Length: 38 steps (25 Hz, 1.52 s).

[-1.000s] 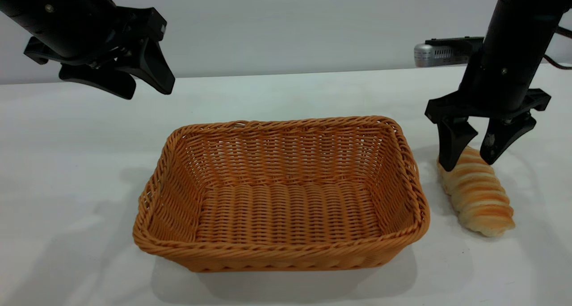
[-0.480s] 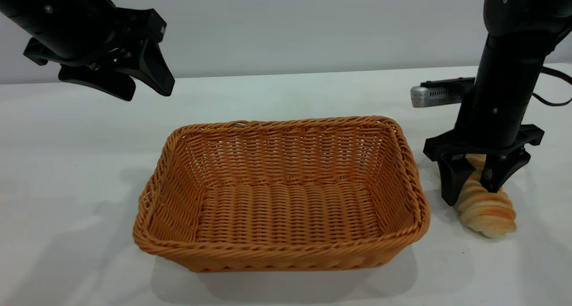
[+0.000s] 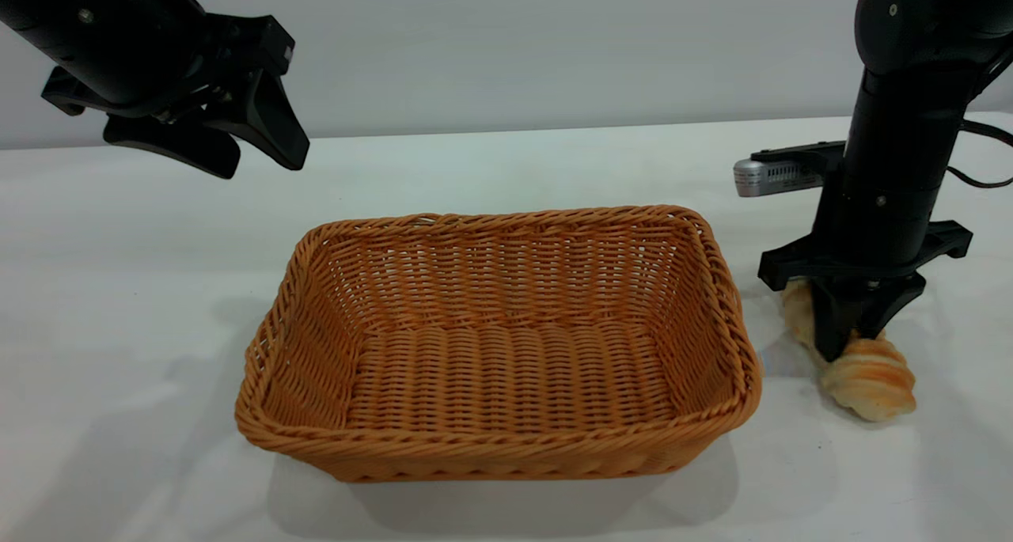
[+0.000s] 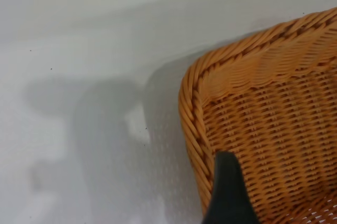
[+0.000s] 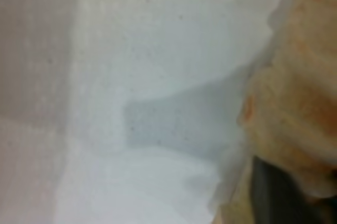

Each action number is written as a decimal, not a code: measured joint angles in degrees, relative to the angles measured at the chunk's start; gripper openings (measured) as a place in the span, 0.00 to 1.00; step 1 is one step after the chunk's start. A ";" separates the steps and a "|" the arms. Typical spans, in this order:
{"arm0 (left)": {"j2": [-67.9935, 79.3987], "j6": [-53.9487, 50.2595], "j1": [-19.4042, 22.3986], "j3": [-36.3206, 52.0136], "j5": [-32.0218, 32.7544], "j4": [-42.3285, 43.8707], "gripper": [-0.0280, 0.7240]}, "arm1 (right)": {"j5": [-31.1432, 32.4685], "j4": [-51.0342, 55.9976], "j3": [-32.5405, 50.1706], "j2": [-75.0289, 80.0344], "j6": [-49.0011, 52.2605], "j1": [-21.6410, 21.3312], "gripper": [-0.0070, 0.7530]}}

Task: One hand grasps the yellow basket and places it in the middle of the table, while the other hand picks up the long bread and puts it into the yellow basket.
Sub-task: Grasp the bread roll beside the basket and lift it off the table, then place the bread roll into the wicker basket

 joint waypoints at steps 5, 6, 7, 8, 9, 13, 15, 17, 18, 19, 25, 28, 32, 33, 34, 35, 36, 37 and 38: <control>0.00 0.00 0.00 0.00 0.00 0.00 0.78 | 6.02 -2.47 -3.26 0.69 0.83 0.00 0.09; 0.00 0.00 0.00 0.00 0.00 0.00 0.78 | 7.87 -3.10 -4.21 0.92 0.99 0.00 0.09; 0.00 0.00 0.00 0.00 0.00 0.00 0.78 | 9.95 -3.52 -5.02 1.04 1.12 0.00 0.09; 0.00 0.00 0.00 0.00 0.00 0.00 0.78 | 11.65 -3.85 -6.02 1.04 1.24 0.00 0.08; 0.00 0.00 0.00 0.00 0.00 0.00 0.78 | 12.69 -3.85 -6.97 0.95 1.25 0.00 0.09; 0.00 0.07 0.00 0.00 0.00 0.00 0.78 | 14.57 -3.85 -9.57 -2.17 1.36 0.00 0.09; 0.00 0.07 0.00 0.00 0.00 0.05 0.78 | 15.00 -3.85 -10.52 -4.82 1.36 0.00 0.09; 0.00 0.07 0.00 0.00 0.00 0.47 0.78 | 15.26 -3.85 -10.72 -8.12 1.36 0.00 0.08; 0.00 0.07 0.00 0.00 -0.06 0.88 0.78 | 15.63 -3.85 -10.72 -9.73 1.36 0.00 0.07; 0.00 0.07 0.00 0.00 -0.06 1.40 0.78 | 15.87 -3.50 -10.72 -11.01 1.36 0.00 0.07; -0.22 0.07 0.00 0.00 -0.53 2.60 0.78 | 16.81 2.30 -10.72 -16.97 -2.79 2.43 0.07; -1.19 0.07 0.00 0.00 -0.98 2.60 0.78 | 16.67 7.61 -10.72 -17.25 -6.83 6.34 0.07; -3.12 0.07 0.00 0.00 -0.99 2.77 0.78 | 14.77 10.93 -10.72 -17.07 -9.48 12.48 0.07; -3.66 0.07 0.00 0.00 -0.99 2.82 0.78 | 14.14 11.19 -10.72 -17.03 -9.89 13.98 0.07; -4.21 0.07 0.00 0.00 -1.05 2.82 0.78 | 13.66 11.57 -10.72 -16.90 -10.08 15.37 0.07; -4.67 0.07 0.00 0.00 -1.05 2.82 0.78 | 13.21 11.77 -10.72 -16.76 -10.22 16.45 0.07; -5.19 0.07 0.00 0.00 -1.19 2.82 0.78 | 12.71 11.93 -10.72 -16.54 -10.22 17.68 0.07; -5.72 0.07 0.00 0.00 -1.19 2.82 0.78 | 12.28 12.00 -10.72 -16.21 -10.36 18.82 0.07; -6.19 0.07 0.00 0.00 -1.30 2.82 0.78 | 11.94 12.07 -10.72 -15.69 -10.63 19.87 0.07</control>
